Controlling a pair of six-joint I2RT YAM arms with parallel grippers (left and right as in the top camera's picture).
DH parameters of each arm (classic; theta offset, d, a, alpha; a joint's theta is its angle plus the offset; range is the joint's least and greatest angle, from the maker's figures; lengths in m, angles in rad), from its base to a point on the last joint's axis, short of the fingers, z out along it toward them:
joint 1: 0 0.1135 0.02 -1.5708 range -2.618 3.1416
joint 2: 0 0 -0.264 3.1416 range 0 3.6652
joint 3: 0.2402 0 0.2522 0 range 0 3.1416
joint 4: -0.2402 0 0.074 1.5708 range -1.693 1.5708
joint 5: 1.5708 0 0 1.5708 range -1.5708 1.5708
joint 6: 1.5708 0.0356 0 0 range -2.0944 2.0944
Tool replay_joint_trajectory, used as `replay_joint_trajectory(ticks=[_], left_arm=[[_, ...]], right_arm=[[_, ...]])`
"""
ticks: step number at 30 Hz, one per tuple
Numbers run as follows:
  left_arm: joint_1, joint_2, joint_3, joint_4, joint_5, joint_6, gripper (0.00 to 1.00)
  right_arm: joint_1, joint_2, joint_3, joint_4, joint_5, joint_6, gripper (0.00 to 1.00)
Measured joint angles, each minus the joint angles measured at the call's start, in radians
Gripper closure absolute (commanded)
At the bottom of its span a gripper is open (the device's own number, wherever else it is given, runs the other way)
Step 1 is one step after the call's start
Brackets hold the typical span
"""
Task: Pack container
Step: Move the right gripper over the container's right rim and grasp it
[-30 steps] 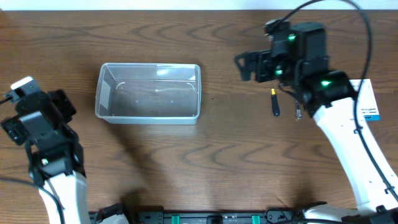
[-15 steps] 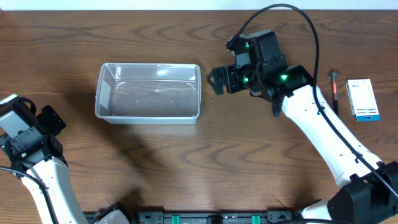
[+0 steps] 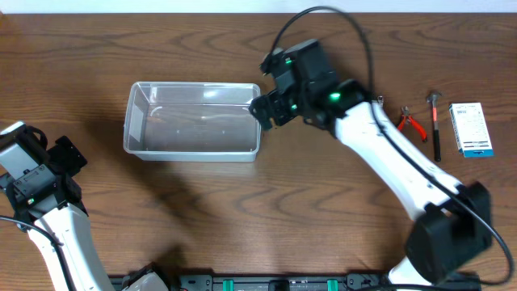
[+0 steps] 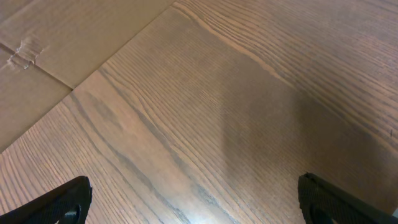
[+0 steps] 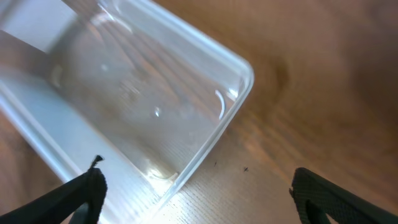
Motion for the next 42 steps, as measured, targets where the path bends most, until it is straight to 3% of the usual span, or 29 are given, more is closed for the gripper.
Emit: replay_joint_trajectory(ticks=[2, 10, 24, 31, 42], left_arm=[[0.000, 0.000, 0.000, 0.000, 0.000, 0.000, 0.02], [0.000, 0.000, 0.000, 0.000, 0.000, 0.000, 0.02], [0.000, 0.000, 0.000, 0.000, 0.000, 0.000, 0.02], [0.000, 0.000, 0.000, 0.000, 0.000, 0.000, 0.02], [0.000, 0.000, 0.000, 0.000, 0.000, 0.000, 0.02]], right_arm=[[0.011, 0.040, 0.003, 0.001, 0.019, 0.040, 0.12], [0.027, 0.087, 0.008, -0.003, 0.064, 0.298, 0.14], [0.163, 0.201, 0.015, -0.060, 0.254, 0.452, 0.25], [0.164, 0.203, 0.015, -0.040, 0.295, 0.473, 0.53], [0.164, 0.203, 0.015, -0.037, 0.321, 0.486, 0.72]])
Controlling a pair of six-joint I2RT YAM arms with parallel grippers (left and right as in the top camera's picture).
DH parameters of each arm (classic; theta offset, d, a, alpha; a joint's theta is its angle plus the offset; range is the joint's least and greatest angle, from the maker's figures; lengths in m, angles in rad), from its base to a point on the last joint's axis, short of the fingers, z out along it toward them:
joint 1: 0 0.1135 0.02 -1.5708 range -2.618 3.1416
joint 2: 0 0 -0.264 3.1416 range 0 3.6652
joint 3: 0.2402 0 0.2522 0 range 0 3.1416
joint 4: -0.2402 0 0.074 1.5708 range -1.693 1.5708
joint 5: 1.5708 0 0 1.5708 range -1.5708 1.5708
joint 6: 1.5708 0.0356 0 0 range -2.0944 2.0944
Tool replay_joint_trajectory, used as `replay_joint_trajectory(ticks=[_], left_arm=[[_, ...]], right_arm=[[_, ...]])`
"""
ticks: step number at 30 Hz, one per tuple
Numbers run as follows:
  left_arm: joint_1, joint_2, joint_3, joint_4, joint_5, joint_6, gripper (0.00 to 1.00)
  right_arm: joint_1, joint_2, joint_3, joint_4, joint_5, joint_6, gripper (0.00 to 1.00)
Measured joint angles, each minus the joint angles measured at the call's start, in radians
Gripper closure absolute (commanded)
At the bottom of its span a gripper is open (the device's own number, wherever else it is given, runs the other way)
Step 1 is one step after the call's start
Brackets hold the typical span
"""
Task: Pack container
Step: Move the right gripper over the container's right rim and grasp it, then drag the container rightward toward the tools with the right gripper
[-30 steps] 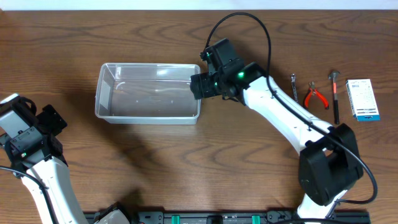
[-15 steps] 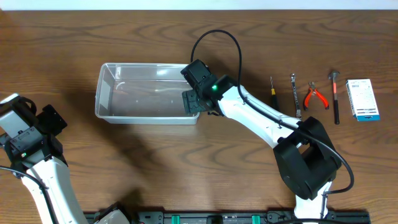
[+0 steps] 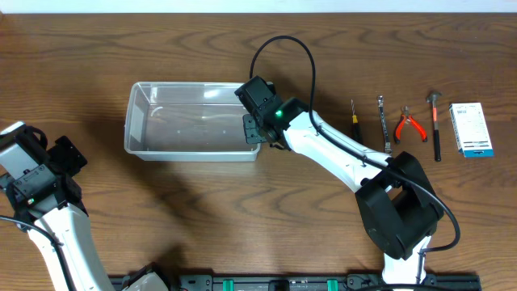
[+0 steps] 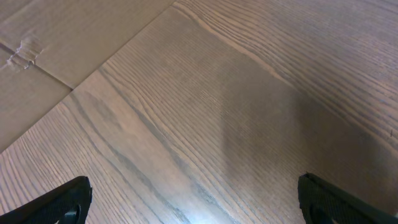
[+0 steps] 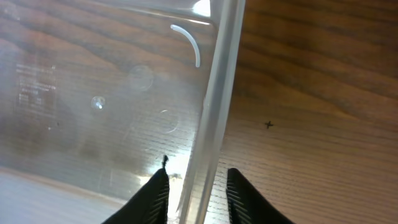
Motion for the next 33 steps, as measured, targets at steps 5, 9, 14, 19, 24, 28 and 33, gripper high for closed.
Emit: replay_joint_trajectory(ticks=[5, 9, 14, 19, 24, 28, 33], left_arm=[[0.000, 0.000, 0.000, 0.000, 0.000, 0.000, 0.02], [0.000, 0.000, 0.000, 0.000, 0.000, 0.000, 0.02], [0.000, 0.000, 0.000, 0.000, 0.000, 0.000, 0.02], [0.000, 0.000, 0.000, 0.000, 0.000, 0.000, 0.02], [0.000, 0.000, 0.000, 0.000, 0.000, 0.000, 0.02], [0.000, 0.000, 0.000, 0.000, 0.000, 0.000, 0.02], [0.000, 0.000, 0.000, 0.000, 0.000, 0.000, 0.02]], right_arm=[[0.000, 0.000, 0.000, 0.000, 0.025, 0.000, 0.80], [0.000, 0.000, 0.000, 0.000, 0.041, 0.000, 0.85], [0.000, 0.000, 0.002, -0.020, 0.098, 0.005, 0.93], [-0.003, 0.000, 0.007, -0.061, 0.126, 0.008, 0.98], [-0.025, 0.000, 0.026, -0.151, 0.137, 0.050, 0.99], [-0.067, -0.005, 0.036, -0.228, 0.143, 0.100, 0.99], [-0.126, -0.013, 0.040, -0.297, 0.153, 0.127, 0.99]])
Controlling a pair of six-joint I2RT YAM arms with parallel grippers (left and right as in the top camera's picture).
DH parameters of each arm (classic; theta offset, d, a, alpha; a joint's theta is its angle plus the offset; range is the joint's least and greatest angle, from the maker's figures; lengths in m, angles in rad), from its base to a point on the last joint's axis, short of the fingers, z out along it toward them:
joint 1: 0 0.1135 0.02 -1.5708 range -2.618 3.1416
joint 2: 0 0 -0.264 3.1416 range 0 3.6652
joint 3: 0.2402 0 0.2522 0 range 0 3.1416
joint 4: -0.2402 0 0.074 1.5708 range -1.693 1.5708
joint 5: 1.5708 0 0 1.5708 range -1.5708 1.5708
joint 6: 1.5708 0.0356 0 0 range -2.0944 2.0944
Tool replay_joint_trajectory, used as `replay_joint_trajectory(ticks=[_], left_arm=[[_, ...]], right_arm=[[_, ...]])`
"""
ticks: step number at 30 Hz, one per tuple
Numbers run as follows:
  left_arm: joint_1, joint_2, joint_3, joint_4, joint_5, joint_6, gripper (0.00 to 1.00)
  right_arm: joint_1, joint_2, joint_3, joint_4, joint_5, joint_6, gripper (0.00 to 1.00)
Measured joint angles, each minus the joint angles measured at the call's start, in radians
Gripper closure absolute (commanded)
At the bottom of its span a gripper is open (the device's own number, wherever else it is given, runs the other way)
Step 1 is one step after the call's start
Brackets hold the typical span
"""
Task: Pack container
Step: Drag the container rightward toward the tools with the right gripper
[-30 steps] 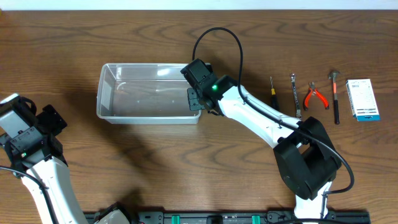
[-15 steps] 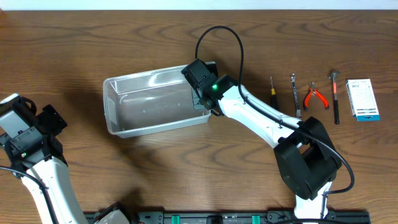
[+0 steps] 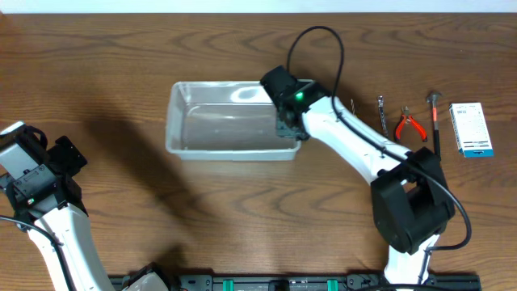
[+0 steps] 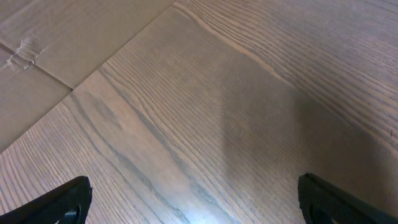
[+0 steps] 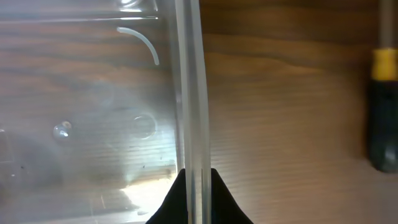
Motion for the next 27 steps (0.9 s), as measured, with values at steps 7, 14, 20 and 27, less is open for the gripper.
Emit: replay_joint_trajectory(ticks=[7, 14, 20, 27], left_arm=[[0.000, 0.000, 0.000, 0.000, 0.000, 0.000, 0.02], [0.000, 0.000, 0.000, 0.000, 0.000, 0.000, 0.02], [0.000, 0.000, 0.000, 0.000, 0.000, 0.000, 0.02], [0.000, 0.000, 0.000, 0.000, 0.000, 0.000, 0.02]], right_arm=[[-0.038, -0.012, 0.000, -0.077, 0.032, 0.019, 0.99], [-0.043, -0.032, 0.000, -0.123, 0.079, 0.006, 0.95], [-0.050, -0.040, 0.000, -0.126, 0.119, -0.033, 0.92], [-0.101, -0.040, -0.002, -0.137, 0.150, -0.066, 0.80]])
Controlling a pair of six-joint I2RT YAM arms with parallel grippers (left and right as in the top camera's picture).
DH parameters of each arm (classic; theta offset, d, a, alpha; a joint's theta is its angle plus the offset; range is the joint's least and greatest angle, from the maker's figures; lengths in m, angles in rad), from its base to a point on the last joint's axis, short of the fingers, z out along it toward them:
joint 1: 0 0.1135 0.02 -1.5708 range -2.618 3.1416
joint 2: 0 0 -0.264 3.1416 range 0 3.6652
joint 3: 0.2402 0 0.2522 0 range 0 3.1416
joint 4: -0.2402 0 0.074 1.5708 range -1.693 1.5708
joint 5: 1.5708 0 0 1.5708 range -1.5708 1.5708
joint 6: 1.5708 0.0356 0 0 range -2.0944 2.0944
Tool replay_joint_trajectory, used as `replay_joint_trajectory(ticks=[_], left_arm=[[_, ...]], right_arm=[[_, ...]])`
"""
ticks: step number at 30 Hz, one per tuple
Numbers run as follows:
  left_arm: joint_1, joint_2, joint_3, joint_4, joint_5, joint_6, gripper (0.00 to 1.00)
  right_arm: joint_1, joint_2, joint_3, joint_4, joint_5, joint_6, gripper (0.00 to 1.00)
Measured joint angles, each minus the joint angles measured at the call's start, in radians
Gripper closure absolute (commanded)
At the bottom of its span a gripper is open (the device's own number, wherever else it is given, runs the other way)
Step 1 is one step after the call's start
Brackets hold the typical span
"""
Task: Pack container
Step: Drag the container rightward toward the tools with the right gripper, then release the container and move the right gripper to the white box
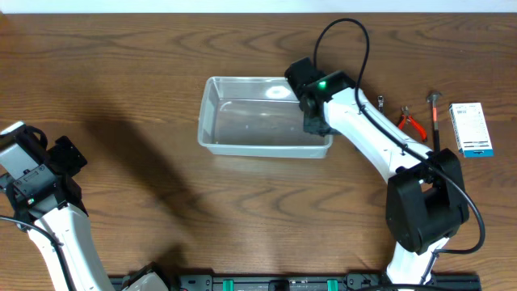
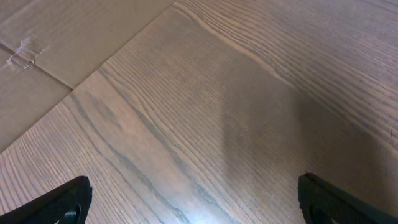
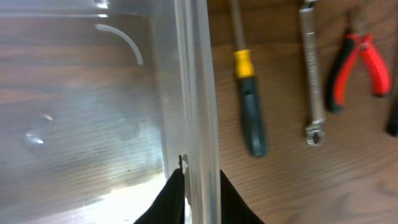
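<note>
A clear plastic container (image 1: 242, 121) lies on the wooden table, a little right of centre in the overhead view. My right gripper (image 1: 317, 123) is shut on its right wall (image 3: 193, 93), one finger inside and one outside (image 3: 231, 202). Just right of that wall lie a screwdriver (image 3: 250, 118) with a yellow and dark handle, a wrench (image 3: 311, 81) and red pliers (image 3: 357, 62). A hammer (image 1: 435, 121) and a white and blue box (image 1: 470, 128) lie further right. My left gripper (image 2: 199, 208) is open over bare wood at the far left.
The table's left edge and a brown cardboard surface (image 2: 56, 37) show in the left wrist view. The right arm's black cable (image 1: 347, 32) loops above the container's far right corner.
The container and my right gripper shut on its wall have moved right, up to the row of tools. The screwdriver, wrench and pliers now show in the right wrist view. The left arm is unchanged.
My right gripper was open above the container's right end, with the container at the left centre. Then its fingers straddled the right wall. Then they were shut on it and the container stood further right, and now further right again.
</note>
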Motion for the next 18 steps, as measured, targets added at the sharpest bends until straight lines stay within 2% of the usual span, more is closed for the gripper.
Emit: replay_joint_trajectory(ticks=[9, 15, 18], left_arm=[[0.000, 0.000, 0.000, 0.000, 0.000, 0.000, 0.02], [0.000, 0.000, 0.000, 0.000, 0.000, 0.000, 0.02], [0.000, 0.000, 0.000, 0.000, 0.000, 0.000, 0.02]], right_arm=[[-0.016, 0.000, -0.010, 0.014, 0.072, -0.061, 0.67], [-0.015, 0.000, -0.010, 0.031, 0.083, -0.080, 0.63], [-0.017, -0.007, -0.010, 0.043, 0.084, -0.085, 0.48]])
